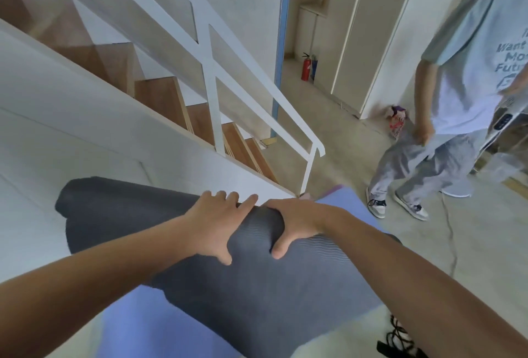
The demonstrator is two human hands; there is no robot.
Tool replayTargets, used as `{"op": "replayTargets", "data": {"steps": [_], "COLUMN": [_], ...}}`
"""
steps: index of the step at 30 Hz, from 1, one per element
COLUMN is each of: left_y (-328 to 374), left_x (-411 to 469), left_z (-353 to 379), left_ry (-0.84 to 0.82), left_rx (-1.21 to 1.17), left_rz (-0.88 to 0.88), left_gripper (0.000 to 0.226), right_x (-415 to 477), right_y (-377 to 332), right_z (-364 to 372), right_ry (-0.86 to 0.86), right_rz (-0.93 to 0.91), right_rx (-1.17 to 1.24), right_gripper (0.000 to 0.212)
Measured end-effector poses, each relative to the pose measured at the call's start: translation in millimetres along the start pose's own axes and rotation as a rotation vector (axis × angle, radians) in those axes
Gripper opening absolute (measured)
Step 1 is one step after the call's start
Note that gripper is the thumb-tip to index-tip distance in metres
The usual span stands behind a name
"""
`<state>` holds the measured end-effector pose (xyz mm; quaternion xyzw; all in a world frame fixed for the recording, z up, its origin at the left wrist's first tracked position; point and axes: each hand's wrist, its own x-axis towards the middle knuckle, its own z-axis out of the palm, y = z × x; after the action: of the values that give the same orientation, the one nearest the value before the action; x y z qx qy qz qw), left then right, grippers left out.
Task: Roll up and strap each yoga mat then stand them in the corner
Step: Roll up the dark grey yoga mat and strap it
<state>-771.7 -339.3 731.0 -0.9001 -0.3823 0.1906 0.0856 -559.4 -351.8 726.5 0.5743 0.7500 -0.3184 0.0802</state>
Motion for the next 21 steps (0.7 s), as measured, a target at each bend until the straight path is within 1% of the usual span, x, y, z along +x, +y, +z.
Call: {"op": "replayTargets", "data": {"steps": [1,2,3,5,6,8,10,11,13,14,15,16,18,20,21], "left_y": [-3.7,-9.0,-14.8,-26.5,-32.0,-39.6,-39.0,-34.1,-18.9,-9.6,-0.4,6.0,10.9,11.0,9.1], "left_x": [-0.4,-0.9,-1.5,-3.2,-4.1,-8.7,-16.1,-19.6,-23.6,-25.3,-27.0,-28.1,-28.0,-25.0,-22.0], "left_z": [2.4,3.2,2.2,-1.0,-3.0,-5.4,-5.3,-4.3,3.4,10.3,18.3,26.4,38.7,43.7,43.2], "left_ry": [0.013,0.012,-0.007,-0.095,-0.162,-0.284,-0.329,-0.313,-0.197,-0.133,-0.084,-0.053,-0.023,-0.03,-0.062], "left_rx": [-0.029,-0.075,-0.134,-0.277,-0.36,-0.516,-0.593,-0.564,-0.35,-0.229,-0.15,-0.132,-0.243,-0.377,-0.442], "left_rz": [-0.004,-0.008,-0.018,-0.058,-0.072,-0.095,-0.108,-0.096,-0.049,-0.024,-0.014,-0.026,-0.059,-0.066,-0.075], "left_gripper": [0.117,0.106,0.097,0.089,0.088,0.089,0.097,0.106,0.132,0.142,0.146,0.143,0.126,0.11,0.106], "right_x": [-1.7,-4.0,-6.3,-9.5,-9.1,-6.4,-2.3,1.5,10.5,14.3,16.8,18.6,15.7,8.3,4.2], "right_y": [-2.4,-5.1,-8.1,-14.7,-16.5,-19.4,-22.1,-21.4,-19.1,-19.2,-20.4,-21.3,-22.0,-21.3,-21.1], "right_z": [0.5,0.7,3.1,15.7,22.8,28.7,20.8,15.8,6.4,3.6,0.8,-0.5,-1.6,-1.5,-0.3], "right_ry": [-0.016,-0.03,-0.018,0.077,0.133,0.195,0.16,0.116,0.021,-0.024,-0.058,-0.082,-0.139,-0.157,-0.144], "right_rz": [-0.007,-0.016,-0.026,-0.078,-0.116,-0.168,-0.178,-0.16,-0.093,-0.058,-0.032,-0.018,-0.02,-0.025,-0.033], "right_rx": [0.012,0.026,-0.015,-0.265,-0.369,-0.419,-0.364,-0.327,-0.266,-0.246,-0.235,-0.228,-0.23,-0.26,-0.3], "right_gripper": [0.092,0.099,0.109,0.13,0.133,0.125,0.113,0.108,0.106,0.106,0.107,0.106,0.102,0.102,0.106]}}
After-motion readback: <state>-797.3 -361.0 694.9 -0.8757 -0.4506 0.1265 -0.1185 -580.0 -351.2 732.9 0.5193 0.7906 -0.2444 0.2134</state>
